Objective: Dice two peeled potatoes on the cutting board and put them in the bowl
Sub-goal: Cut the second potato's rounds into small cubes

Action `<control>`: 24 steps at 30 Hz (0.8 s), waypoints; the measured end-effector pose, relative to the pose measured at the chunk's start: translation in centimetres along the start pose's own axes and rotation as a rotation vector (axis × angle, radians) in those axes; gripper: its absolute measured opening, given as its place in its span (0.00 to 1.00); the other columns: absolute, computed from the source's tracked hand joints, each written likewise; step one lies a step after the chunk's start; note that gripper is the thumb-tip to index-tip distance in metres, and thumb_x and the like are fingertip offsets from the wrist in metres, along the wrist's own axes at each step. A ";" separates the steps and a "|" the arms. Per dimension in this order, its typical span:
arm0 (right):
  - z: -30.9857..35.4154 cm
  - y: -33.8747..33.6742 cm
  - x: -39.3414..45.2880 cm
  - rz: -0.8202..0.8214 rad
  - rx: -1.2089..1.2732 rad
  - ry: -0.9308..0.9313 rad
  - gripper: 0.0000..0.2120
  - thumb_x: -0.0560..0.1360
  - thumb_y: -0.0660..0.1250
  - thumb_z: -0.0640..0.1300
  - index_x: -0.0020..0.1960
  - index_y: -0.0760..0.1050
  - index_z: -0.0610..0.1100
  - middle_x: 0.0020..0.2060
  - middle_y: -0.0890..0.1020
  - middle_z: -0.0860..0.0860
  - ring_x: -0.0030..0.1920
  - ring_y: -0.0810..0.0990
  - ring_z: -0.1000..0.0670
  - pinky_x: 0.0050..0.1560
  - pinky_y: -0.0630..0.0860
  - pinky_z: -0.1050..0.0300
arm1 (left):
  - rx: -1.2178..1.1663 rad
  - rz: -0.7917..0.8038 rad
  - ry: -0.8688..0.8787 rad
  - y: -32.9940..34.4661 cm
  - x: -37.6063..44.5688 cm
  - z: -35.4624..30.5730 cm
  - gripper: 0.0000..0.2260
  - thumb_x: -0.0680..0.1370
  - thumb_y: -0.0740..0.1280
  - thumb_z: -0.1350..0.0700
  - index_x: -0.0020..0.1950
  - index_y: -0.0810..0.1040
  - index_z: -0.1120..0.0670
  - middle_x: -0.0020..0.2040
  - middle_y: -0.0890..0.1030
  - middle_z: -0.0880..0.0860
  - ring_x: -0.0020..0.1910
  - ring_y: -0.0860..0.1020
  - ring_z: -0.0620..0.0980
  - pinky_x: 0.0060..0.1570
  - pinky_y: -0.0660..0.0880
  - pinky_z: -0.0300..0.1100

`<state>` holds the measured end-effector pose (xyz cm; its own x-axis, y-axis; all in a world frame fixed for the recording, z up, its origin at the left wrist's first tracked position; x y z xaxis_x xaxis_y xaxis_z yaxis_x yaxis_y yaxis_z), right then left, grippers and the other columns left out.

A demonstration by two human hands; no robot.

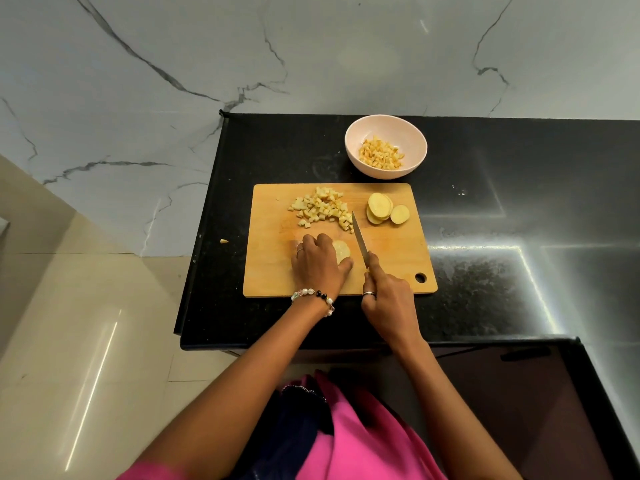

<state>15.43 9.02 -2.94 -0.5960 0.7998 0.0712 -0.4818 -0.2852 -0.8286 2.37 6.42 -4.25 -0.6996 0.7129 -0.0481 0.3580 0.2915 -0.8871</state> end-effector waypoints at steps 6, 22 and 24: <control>-0.3 0.2 0.2 0.042 -0.031 -0.054 0.26 0.77 0.61 0.38 0.74 0.62 0.40 0.35 0.80 0.40 0.34 0.77 0.39 0.32 0.68 0.49 | -0.008 0.124 0.100 -1.9 2.0 2.1 0.21 0.72 0.69 0.50 0.65 0.74 0.44 0.59 0.72 0.49 0.62 0.66 0.52 0.58 0.63 0.47; 2.6 2.3 -1.1 0.182 -0.279 0.021 0.30 0.79 0.53 0.43 0.78 0.47 0.44 0.47 0.78 0.42 0.44 0.77 0.41 0.35 0.63 0.53 | -0.172 0.052 0.092 -1.2 1.8 3.1 0.22 0.70 0.72 0.45 0.63 0.77 0.46 0.56 0.72 0.48 0.59 0.68 0.49 0.55 0.62 0.44; 2.8 2.4 -1.2 0.180 -0.296 0.024 0.30 0.79 0.53 0.44 0.78 0.46 0.45 0.47 0.78 0.43 0.43 0.77 0.42 0.35 0.63 0.54 | -0.220 0.033 0.098 -1.1 1.7 3.2 0.21 0.70 0.72 0.46 0.62 0.78 0.47 0.55 0.73 0.48 0.58 0.68 0.49 0.55 0.62 0.44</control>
<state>13.20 5.94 -3.46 -0.6373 0.7640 -0.1007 -0.1609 -0.2597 -0.9522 -1.18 5.26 -4.86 -0.6258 0.7797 -0.0213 0.5135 0.3913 -0.7636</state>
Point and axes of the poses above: each hand's wrist, its own x-axis towards the middle knuckle, its own y-axis out of the palm, z = x × y, the point moved 3 cm from there along x, towards the middle knuckle
